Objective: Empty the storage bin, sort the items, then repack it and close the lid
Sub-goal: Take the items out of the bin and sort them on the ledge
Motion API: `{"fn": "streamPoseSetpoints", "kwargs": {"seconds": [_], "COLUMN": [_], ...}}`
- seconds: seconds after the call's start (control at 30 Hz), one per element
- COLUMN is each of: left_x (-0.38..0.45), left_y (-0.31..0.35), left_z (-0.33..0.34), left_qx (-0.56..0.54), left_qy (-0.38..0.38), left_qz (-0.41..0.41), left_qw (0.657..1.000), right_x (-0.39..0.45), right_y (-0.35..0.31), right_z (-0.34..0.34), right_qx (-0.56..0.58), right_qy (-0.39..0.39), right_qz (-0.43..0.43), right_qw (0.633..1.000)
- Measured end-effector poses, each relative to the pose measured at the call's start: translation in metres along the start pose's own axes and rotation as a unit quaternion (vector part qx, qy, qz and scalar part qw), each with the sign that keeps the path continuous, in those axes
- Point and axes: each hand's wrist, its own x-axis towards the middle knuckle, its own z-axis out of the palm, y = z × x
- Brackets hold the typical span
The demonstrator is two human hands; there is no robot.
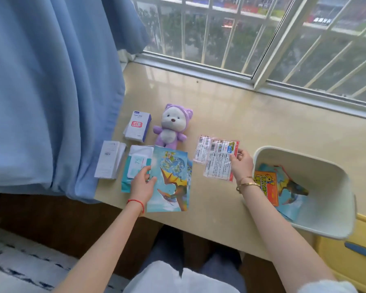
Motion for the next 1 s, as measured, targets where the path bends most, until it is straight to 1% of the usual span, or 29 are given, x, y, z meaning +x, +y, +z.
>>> {"fn": "streamPoseSetpoints", "kwargs": {"seconds": [0.07, 0.17, 0.33, 0.53, 0.6, 0.67, 0.77, 0.83, 0.9, 1.0], "left_x": [0.02, 0.043, 0.074, 0.093, 0.095, 0.094, 0.089, 0.086, 0.081, 0.069], "left_y": [-0.009, -0.018, -0.039, -0.06, -0.062, -0.065, -0.062, -0.058, -0.05, -0.034], "left_z": [0.001, 0.012, 0.042, 0.067, 0.069, 0.071, 0.067, 0.06, 0.052, 0.034], "left_qx": [0.016, 0.022, 0.017, 0.021, 0.026, 0.048, 0.105, 0.156, 0.2, 0.236], "left_qy": [-0.025, -0.038, -0.066, -0.058, -0.053, -0.052, -0.041, -0.035, -0.032, -0.019], "left_qz": [-0.002, -0.004, -0.023, -0.04, -0.034, -0.026, 0.008, 0.031, 0.058, 0.129], "left_qw": [1.0, 0.999, 0.997, 0.997, 0.998, 0.997, 0.994, 0.987, 0.978, 0.963], "right_x": [0.016, 0.039, 0.083, 0.12, 0.123, 0.125, 0.12, 0.112, 0.097, 0.06], "right_y": [0.004, 0.008, 0.023, 0.047, 0.05, 0.05, 0.051, 0.048, 0.044, 0.036], "right_z": [0.018, 0.042, 0.079, 0.111, 0.114, 0.113, 0.106, 0.096, 0.085, 0.062], "right_qx": [-0.01, -0.02, -0.018, -0.059, -0.083, -0.118, -0.15, -0.178, -0.223, -0.268], "right_qy": [0.016, 0.039, 0.04, 0.029, 0.028, 0.025, -0.001, -0.008, -0.002, 0.01], "right_qz": [0.018, 0.045, 0.067, 0.066, 0.065, 0.062, 0.059, 0.033, -0.023, -0.109], "right_qw": [1.0, 0.998, 0.997, 0.996, 0.994, 0.991, 0.987, 0.984, 0.974, 0.957]}}
